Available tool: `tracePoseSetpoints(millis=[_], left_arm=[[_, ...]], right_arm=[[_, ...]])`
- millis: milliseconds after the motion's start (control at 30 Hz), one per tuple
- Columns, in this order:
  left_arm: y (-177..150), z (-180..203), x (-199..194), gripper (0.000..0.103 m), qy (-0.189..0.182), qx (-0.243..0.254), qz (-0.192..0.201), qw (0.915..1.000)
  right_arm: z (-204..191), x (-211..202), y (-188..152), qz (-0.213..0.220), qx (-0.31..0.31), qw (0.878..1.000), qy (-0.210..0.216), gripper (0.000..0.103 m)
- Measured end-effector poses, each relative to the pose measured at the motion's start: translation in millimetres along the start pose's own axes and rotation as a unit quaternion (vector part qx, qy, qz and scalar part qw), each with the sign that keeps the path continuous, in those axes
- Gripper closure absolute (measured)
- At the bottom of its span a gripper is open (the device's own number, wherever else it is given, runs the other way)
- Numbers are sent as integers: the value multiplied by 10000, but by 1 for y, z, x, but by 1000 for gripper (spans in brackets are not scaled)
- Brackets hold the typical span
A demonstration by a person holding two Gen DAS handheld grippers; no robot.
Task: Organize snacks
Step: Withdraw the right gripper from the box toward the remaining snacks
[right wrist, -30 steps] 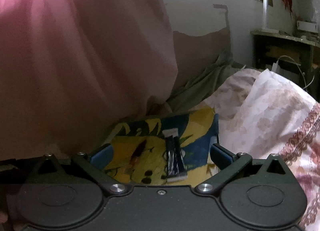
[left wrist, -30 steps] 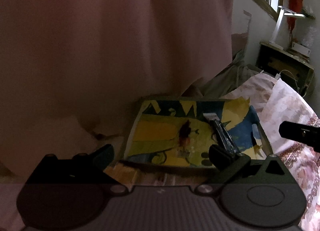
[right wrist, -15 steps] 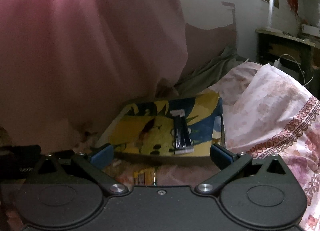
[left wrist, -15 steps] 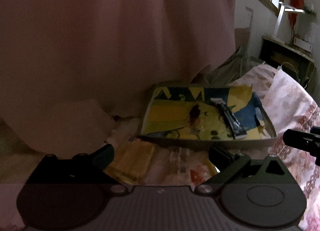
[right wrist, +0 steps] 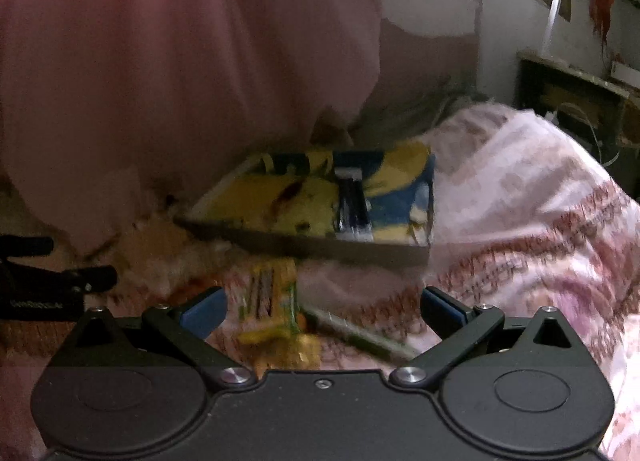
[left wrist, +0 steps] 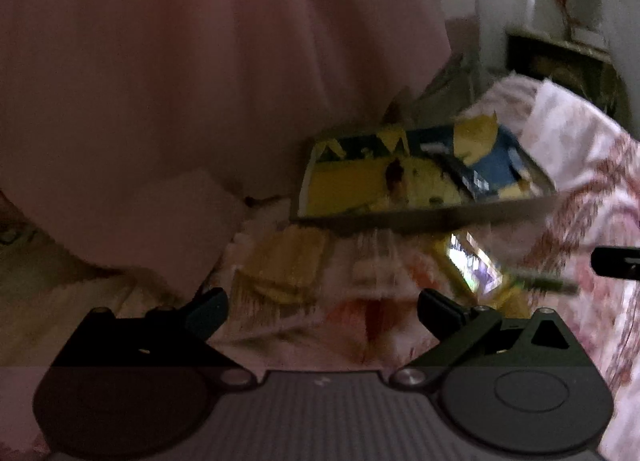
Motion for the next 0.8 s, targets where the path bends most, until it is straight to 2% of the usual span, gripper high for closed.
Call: tracePoseSetpoints(millis=[133, 333, 467, 800], left_arm=[[-16, 1, 3, 0, -29, 260, -303, 9992], [-27, 8, 17, 0, -265, 231, -607, 9975], [-33, 13, 24, 0, -402, 251, -741, 9961], [-36, 17, 35, 0, -829, -219, -895, 9923]], right_arm=[[4, 2, -25, -286, -178, 9994, 45, 1], [-3, 21, -54, -665, -464, 9966, 173, 1], [-12, 34, -61, -835, -595, 9945, 231, 1], [-29, 45, -73, -1170, -760, 9888, 521, 1]])
Point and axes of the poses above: each gripper's, at about its wrist camera, not at the fingertips, and x roughly the way its jaws point, z to its right, y to its top, the point moved 9 cm from there along x, roughly the way its jaws point, and after that the axes turned 15 degrees about -y, right-handed, at the moved point
